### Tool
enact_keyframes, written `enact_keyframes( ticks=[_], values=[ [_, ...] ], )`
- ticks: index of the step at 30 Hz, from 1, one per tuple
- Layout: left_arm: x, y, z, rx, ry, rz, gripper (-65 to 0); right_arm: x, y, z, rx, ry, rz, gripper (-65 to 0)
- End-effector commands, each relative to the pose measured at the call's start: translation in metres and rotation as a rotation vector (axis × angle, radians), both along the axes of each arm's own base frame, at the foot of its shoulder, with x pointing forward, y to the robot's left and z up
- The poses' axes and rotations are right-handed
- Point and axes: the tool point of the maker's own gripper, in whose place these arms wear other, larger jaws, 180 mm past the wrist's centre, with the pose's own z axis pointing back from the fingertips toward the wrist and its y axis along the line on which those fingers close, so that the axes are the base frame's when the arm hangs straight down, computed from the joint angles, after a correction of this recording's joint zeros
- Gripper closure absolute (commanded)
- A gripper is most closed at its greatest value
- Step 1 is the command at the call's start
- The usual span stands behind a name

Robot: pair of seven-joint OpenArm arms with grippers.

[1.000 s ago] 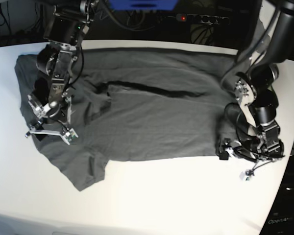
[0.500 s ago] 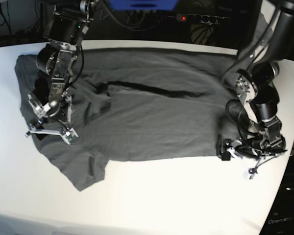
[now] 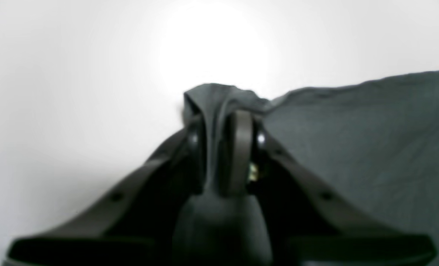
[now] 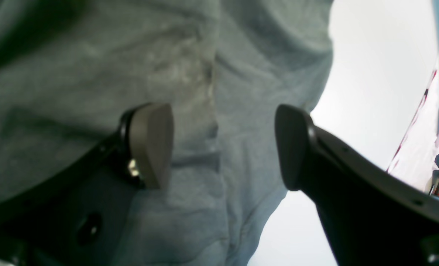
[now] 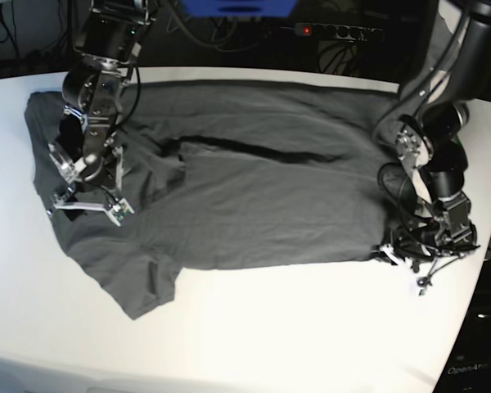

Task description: Fold the T-shirt properly

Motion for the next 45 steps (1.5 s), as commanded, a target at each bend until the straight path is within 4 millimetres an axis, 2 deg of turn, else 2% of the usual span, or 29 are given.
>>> enact_keyframes(
  ticks=[1,5,7,11,13,17,19,21,24,27,30,33,39,41,45],
  values=[
    [-0.002,-0.002,0.0,0.01,0.033,-0.024,-8.1,0.011,-0.004,0.014,-0.013,-0.05,-0.003,-42.1],
    [-0.002,-0.002,0.0,0.008,0.028,-0.023,-8.1,0.007,-0.014,0.014,-0.031,-0.042,-0.012,-42.1],
    [-0.003,-0.002,-0.002,0.008,0.031,-0.023,-7.9,0.011,-0.018,0.019,-0.046,-0.052,-0.013,-42.1],
    [-0.019,0.0,-0.016,0.014,0.062,-0.021,-7.9,0.024,-0.03,0.034,-0.096,-0.08,-0.012,-42.1],
    [-0.022,0.001,-0.018,0.016,0.068,-0.02,-7.8,0.037,-0.036,0.05,-0.112,-0.123,-0.015,-42.1],
    [-0.034,0.001,-0.029,0.014,0.094,-0.019,-7.8,0.067,-0.035,0.08,-0.094,-0.211,-0.02,-42.7],
    [-0.041,0.001,-0.035,0.014,0.109,-0.019,-7.7,0.08,-0.032,0.088,-0.063,-0.241,-0.013,-42.9],
    [-0.043,0.0,-0.037,0.013,0.114,-0.02,-7.7,0.097,-0.032,0.086,-0.035,-0.235,-0.003,-42.9],
    [-0.046,0.0,-0.039,0.012,0.119,-0.019,-7.7,0.119,-0.037,0.067,0.015,-0.172,0.012,-42.9],
    [-0.046,0.0,-0.039,0.012,0.119,-0.019,-7.7,0.146,-0.04,0.062,0.09,-0.152,0.021,-42.9],
    [-0.049,0.003,-0.041,-0.01,0.118,0.012,-7.7,0.172,-0.045,0.067,0.186,-0.147,0.013,-42.9],
    [-0.05,0.006,-0.041,-0.027,0.115,0.039,-7.7,0.193,-0.055,0.081,0.285,-0.166,-0.01,-42.9],
    [-0.056,0.006,-0.045,-0.031,0.125,0.043,-7.7,0.212,-0.058,0.093,0.529,-0.182,-0.083,-42.9],
    [-0.057,0.004,-0.047,-0.035,0.128,0.044,-7.7,0.212,-0.063,0.094,0.629,-0.197,-0.132,-42.9],
    [-0.062,0.004,-0.051,-0.035,0.138,0.044,-7.7,0.205,-0.065,0.083,0.776,-0.195,-0.205,-42.9]
  ],
)
